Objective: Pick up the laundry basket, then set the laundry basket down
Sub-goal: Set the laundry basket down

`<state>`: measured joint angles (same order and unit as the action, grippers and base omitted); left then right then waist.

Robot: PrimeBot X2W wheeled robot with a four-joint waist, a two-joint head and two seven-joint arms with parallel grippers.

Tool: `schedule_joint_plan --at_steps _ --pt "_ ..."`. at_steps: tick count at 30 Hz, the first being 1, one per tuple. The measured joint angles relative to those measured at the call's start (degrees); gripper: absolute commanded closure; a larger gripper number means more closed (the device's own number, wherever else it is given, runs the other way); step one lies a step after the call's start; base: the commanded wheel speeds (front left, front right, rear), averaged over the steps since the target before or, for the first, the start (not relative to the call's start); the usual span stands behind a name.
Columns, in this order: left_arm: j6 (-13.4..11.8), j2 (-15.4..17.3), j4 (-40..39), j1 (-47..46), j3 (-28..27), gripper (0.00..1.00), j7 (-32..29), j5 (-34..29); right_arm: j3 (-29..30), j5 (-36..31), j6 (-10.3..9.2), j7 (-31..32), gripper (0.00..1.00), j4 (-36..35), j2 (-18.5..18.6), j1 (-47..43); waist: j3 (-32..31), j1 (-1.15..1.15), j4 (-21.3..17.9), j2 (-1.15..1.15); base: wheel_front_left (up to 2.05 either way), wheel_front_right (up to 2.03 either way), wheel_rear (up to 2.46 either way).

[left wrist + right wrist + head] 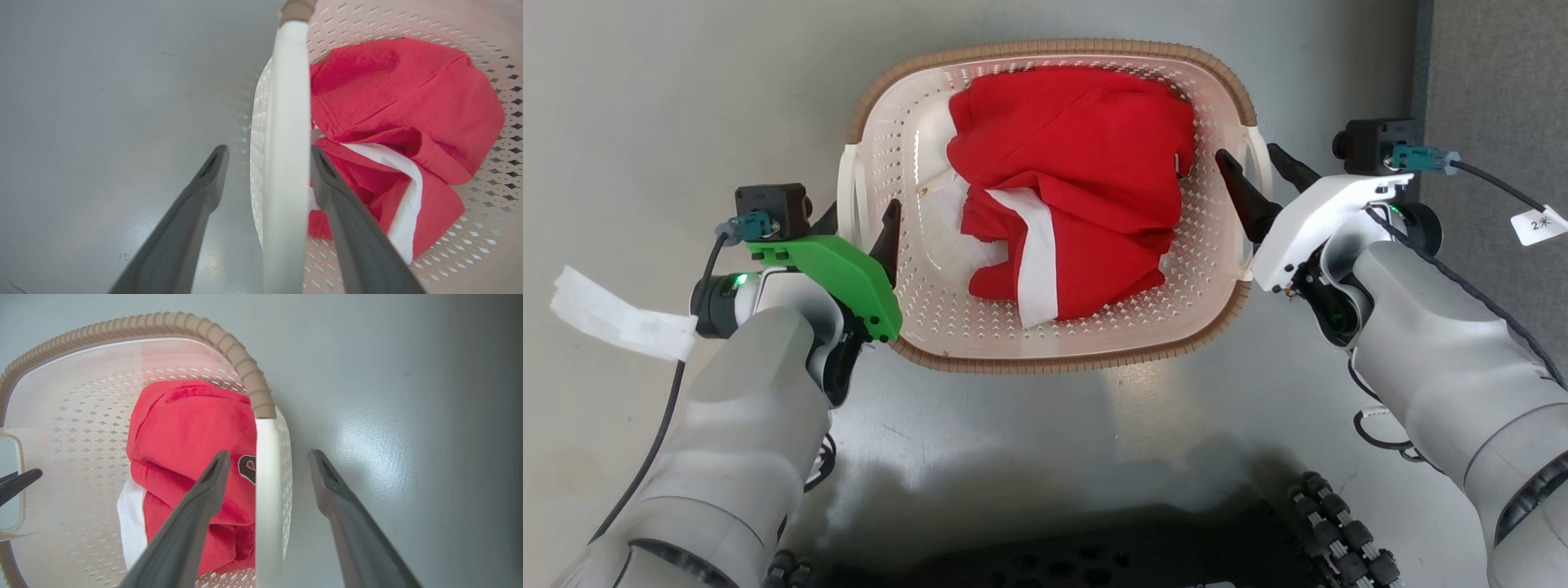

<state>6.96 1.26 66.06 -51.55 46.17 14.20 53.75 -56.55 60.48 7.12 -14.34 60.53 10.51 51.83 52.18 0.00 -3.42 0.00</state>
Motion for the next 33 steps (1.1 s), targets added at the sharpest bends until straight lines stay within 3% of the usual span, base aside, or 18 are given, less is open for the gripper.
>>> schedule_joint_plan --at_steps 15,33 --pt "0.0 0.0 1.32 0.03 -1.75 0.0 0.05 -0.01 2.49 -0.53 0.0 -0.01 0.0 -0.57 -0.19 -0.12 -5.7 0.0 -0.52 0.0 0.0 0.0 0.0" --pt "0.02 1.87 -7.66 6.49 -6.98 0.0 0.07 -4.98 7.99 -5.39 0.0 -0.01 0.0 -5.89 1.86 -6.64 -19.05 -0.01 -1.05 0.0 0.0 0.0 0.0"
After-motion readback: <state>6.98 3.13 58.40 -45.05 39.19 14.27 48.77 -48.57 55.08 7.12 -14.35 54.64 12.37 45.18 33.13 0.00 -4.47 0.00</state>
